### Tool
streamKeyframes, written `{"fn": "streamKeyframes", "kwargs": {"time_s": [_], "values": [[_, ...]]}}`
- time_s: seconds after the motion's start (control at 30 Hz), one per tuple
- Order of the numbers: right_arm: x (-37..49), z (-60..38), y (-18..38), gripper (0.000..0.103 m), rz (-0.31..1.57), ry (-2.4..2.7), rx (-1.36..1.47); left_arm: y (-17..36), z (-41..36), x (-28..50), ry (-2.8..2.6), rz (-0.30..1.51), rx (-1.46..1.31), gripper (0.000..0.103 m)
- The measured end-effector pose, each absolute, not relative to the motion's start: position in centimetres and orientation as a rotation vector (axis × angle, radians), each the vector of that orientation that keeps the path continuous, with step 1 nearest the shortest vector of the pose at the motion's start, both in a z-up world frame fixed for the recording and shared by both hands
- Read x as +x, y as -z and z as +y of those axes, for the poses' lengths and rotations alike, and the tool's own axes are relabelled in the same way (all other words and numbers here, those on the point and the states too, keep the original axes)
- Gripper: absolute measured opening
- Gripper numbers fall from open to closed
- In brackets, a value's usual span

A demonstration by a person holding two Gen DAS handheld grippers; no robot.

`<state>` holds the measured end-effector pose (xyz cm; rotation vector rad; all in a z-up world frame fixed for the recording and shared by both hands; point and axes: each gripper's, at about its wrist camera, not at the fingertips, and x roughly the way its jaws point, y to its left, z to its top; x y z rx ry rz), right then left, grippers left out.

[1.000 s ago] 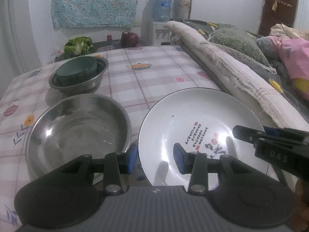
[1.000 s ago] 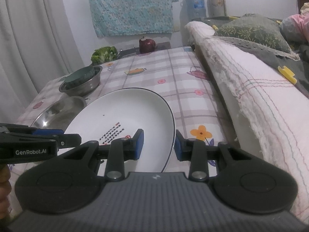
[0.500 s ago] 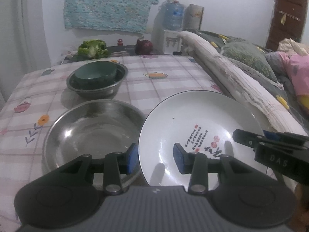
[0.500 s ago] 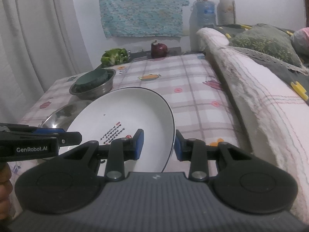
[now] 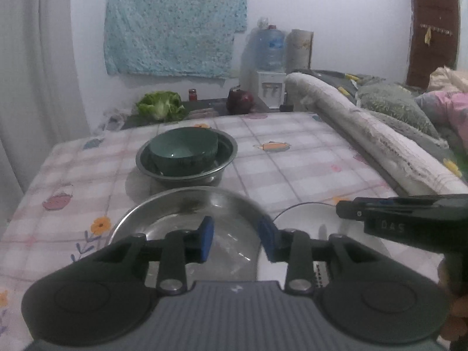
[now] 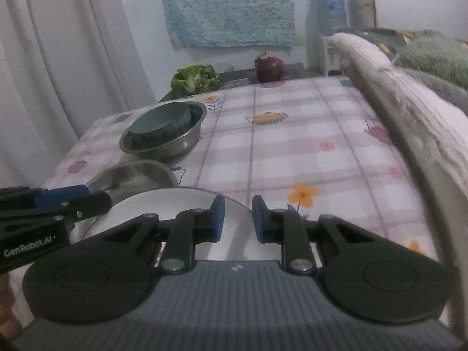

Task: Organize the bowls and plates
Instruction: 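Carry the white plate with both tools toward the steel bowl stacks, then tilt the white plate with both tools and lower it into the large steel bowl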

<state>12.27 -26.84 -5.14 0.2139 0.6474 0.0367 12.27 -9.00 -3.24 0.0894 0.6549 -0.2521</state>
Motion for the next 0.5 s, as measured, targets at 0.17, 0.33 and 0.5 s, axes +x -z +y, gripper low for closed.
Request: {"fn": "streamKeyframes", "kwargs": {"time_s": [0.17,0.33,0.5], "values": [[11.8,-28.1,5.0,0.021,0.643,-0.029,0.265,3.2,-9.0,12.5,0.290,0.684,0.076,0.039],[9.2,-29.9,5.2,0.032,0.624,0.004,0.310,2.4,-8.7,11.1,0.339,0.661,0.042,0.053],[6.7,-30.8,6.1,0.041,0.657,0.031,0.351,2.4,-8.8,9.7,0.372,0.693,0.030,0.058]]}}
